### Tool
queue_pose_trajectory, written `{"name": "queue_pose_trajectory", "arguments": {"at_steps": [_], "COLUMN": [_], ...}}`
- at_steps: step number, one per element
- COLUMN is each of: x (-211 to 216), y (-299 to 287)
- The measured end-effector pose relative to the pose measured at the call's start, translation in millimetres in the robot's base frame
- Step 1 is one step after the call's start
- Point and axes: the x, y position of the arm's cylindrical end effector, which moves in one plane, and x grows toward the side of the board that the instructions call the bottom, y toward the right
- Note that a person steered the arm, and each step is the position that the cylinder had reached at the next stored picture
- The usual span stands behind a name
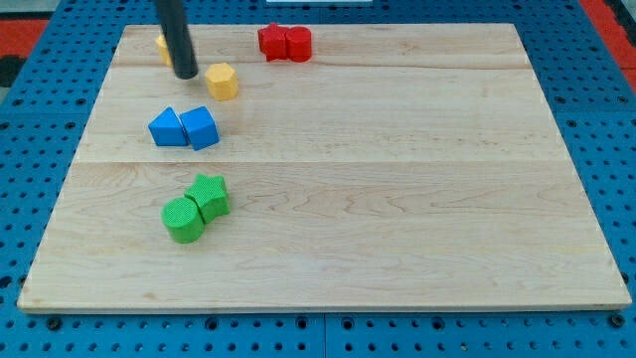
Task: Push yellow hexagon below red circle
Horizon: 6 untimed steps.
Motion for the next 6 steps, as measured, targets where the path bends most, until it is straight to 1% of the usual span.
{"name": "queue_pose_trajectory", "arguments": {"at_steps": [1, 2, 3, 4, 5, 6], "x": [15, 10, 13, 22, 11, -11], "y": [21, 69, 104, 111, 140, 159]}}
